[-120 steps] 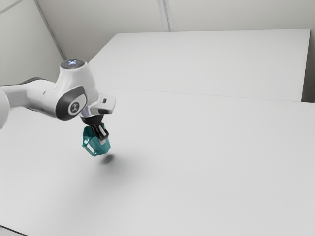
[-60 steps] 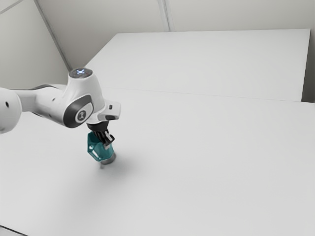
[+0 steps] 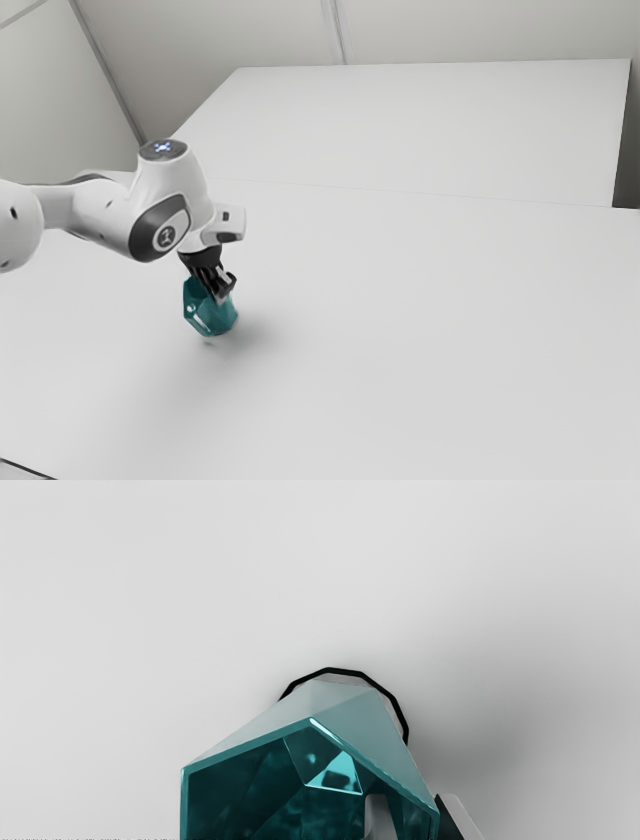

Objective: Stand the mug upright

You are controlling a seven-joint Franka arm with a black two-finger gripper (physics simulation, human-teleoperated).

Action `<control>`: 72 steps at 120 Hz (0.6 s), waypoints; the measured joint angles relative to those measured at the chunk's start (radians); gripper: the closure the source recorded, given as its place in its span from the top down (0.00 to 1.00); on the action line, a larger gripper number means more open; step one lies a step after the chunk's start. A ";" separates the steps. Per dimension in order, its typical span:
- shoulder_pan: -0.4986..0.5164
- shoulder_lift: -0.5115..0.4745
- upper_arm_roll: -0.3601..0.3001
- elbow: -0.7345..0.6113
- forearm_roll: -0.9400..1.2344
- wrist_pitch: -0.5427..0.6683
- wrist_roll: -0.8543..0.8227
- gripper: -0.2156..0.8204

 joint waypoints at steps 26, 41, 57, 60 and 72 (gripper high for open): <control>-0.006 -0.043 -0.004 0.005 -0.007 -0.009 -0.017 0.24; -0.005 -0.067 -0.004 0.009 -0.013 -0.021 -0.023 0.30; -0.004 -0.076 -0.008 0.029 -0.038 -0.049 -0.029 0.49; -0.005 -0.076 -0.009 0.035 -0.043 -0.056 -0.031 0.53; -0.005 -0.076 -0.011 0.073 -0.072 -0.101 -0.036 0.63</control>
